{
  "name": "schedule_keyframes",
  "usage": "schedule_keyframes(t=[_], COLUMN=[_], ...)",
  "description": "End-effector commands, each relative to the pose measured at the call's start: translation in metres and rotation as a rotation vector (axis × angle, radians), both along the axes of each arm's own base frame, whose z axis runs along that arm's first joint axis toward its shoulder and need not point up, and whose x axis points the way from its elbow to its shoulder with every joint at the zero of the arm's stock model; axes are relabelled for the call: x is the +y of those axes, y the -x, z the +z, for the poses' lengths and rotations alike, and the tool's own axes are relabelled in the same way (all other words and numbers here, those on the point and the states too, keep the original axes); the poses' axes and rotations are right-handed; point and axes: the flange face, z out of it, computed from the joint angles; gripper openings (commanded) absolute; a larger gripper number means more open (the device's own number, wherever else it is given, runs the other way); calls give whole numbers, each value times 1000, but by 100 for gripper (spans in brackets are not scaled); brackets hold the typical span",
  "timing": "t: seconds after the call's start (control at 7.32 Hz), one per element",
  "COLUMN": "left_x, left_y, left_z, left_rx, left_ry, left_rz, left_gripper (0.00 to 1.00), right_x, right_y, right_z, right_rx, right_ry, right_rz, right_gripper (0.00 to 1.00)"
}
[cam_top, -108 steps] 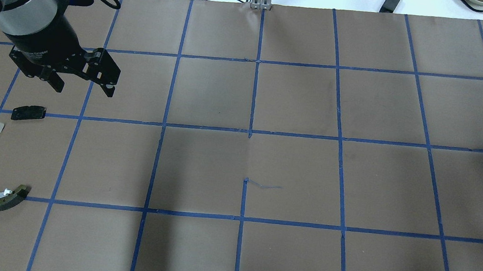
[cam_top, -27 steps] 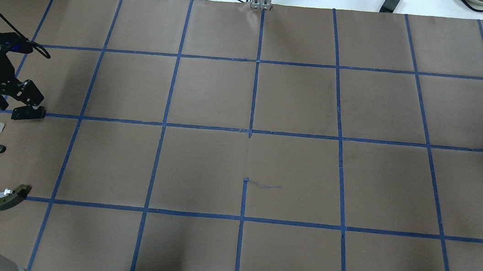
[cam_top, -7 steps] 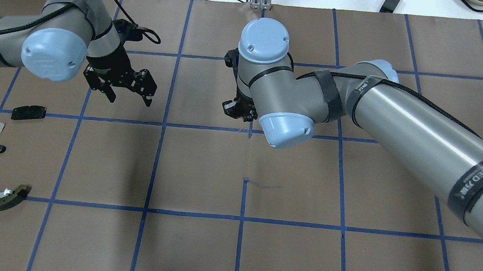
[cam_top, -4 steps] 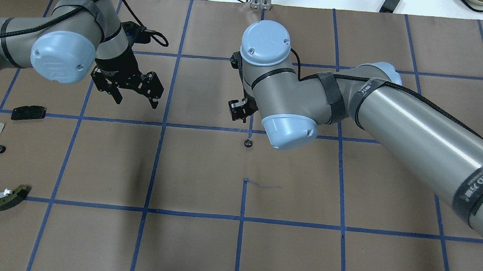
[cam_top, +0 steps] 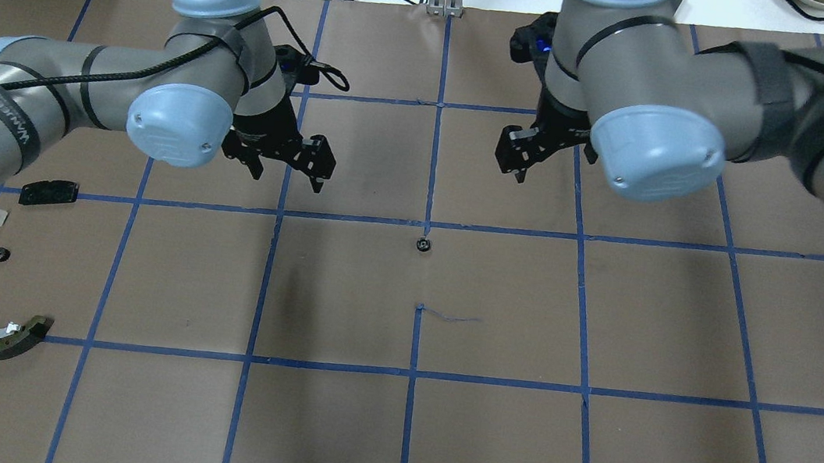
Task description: Place bearing gear from tray to pile
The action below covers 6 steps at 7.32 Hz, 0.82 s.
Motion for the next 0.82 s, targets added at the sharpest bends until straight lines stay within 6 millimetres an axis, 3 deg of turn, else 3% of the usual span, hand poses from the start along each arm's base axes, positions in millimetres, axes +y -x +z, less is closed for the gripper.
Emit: schedule_keyframes(t=[0.0, 0.14, 0.41, 0.55, 0.68], left_x=[9, 17, 25, 31, 33], left_y=[74, 106, 151, 167, 170], left_z=[-15, -28, -58, -77, -89], left_rx=[5, 6, 25, -11, -44], left_ry=[101, 123, 172, 177, 168], left_rz=[-76, -122, -157, -189, -185], left_gripper=[100, 100, 100, 100, 100], right_x=[9, 13, 21, 24, 25], right_y=[47, 52, 52, 52, 52], right_z=[56, 64, 80, 80, 80], right_rx=[-2, -18, -35, -31, -36], right_ry=[60, 65, 94, 93, 71], right_rz=[-84, -146, -271, -286, -310], right_gripper=[100, 100, 100, 100, 100])
